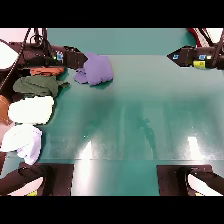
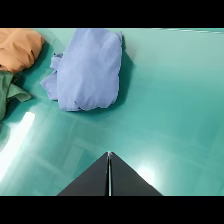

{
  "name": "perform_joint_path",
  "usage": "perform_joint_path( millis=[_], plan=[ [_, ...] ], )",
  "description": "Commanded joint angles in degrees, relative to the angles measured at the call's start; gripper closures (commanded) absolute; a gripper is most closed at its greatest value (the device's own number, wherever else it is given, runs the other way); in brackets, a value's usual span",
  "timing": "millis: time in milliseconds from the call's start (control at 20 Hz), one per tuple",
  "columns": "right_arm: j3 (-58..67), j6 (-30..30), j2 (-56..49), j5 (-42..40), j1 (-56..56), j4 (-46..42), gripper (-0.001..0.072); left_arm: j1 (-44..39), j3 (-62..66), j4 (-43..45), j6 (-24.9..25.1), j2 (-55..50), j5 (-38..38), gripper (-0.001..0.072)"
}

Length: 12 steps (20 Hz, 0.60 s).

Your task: Fold the shirts.

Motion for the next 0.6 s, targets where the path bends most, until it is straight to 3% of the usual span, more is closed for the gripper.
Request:
perform_joint_path(
  millis=[0, 200, 300, 350, 400, 450, 550],
  plan=[
    [-0.2, 0.0, 0.0, -0.1, 0.1, 0.0, 0.0699, 0.0, 0.0, 0.0, 0.0, 0.0, 0.1, 0.0682],
    [-0.2, 0.0, 0.0, -1.2, 0.1, 0.0, 0.0699, 0.0, 0.0, -1.1, 0.0, 0.0, 0.1, 0.0682],
    [-0.2, 0.0, 0.0, -1.6, 0.1, 0.1, 0.0699, 0.0, -0.1, 0.0, 0.9, -0.2, 3.6, 0.068],
    [-0.2, 0.0, 0.0, -1.5, 0.1, 0.1, 0.0699, 0.0, -0.2, 3.0, 1.5, -0.8, 6.0, 0.0601],
    [-0.2, 0.0, 0.0, -1.5, 0.1, 0.0, 0.0699, 0.2, -0.2, 6.5, 0.5, -1.9, 7.8, 0.0311],
    [-0.2, 0.0, 0.0, -1.6, 0.1, 0.0, 0.0699, 0.8, -0.2, 10.1, -3.8, -3.8, 9.0, 0.0168],
    [-0.2, 0.0, 0.0, -1.6, 0.1, 0.0, 0.0699, 3.8, -0.2, 12.5, -9.5, -9.8, 9.0, 0.0159]
  ],
)
